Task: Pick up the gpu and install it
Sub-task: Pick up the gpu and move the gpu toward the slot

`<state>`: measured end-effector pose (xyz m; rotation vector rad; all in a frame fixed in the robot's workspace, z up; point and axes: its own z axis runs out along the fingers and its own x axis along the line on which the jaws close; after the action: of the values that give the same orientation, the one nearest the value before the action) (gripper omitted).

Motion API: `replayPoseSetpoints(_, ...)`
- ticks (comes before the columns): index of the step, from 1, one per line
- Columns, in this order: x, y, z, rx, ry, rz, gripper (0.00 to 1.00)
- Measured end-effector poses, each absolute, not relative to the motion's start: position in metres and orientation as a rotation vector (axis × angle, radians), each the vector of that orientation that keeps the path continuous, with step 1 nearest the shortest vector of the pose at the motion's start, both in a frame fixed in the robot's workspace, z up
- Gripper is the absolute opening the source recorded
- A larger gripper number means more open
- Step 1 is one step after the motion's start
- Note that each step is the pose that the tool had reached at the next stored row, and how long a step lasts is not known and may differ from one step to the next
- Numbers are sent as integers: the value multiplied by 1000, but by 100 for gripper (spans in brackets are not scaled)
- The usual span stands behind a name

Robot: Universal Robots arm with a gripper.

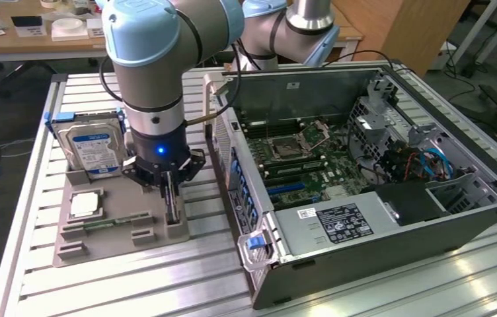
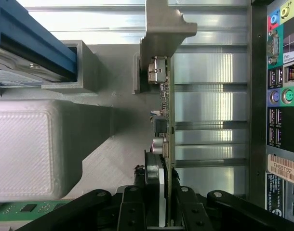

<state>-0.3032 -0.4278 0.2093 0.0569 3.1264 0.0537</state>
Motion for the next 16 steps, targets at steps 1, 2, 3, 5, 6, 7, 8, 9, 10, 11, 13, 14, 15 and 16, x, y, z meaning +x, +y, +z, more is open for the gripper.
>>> replayPoseSetpoints(1,-303,-428,209,57,3126,54,28)
replayPoseSetpoints(2,-303,-428,209,57,3126,54,28)
replayPoseSetpoints(3,-303,-428,209,57,3126,54,28)
replayPoseSetpoints(5,-303,-428,209,57,3126,54,28)
replayPoseSetpoints(6,-303,-428,209,57,3126,54,28)
replayPoseSetpoints(7,-303,-428,209,57,3126,54,28)
replayPoseSetpoints(8,-303,-428,209,57,3126,54,28)
replayPoseSetpoints(9,-303,-428,209,57,3126,54,28)
replayPoseSetpoints(10,-303,-428,209,57,3126,55,28)
replayPoseSetpoints(11,-303,-428,209,57,3126,57,28)
replayPoseSetpoints(13,-303,-428,210,57,3126,63,28)
replayPoseSetpoints(14,-303,-428,213,57,3126,64,28)
replayPoseSetpoints(15,-303,-428,215,57,3126,65,28)
replayPoseSetpoints(16,-303,-428,217,57,3126,66,28)
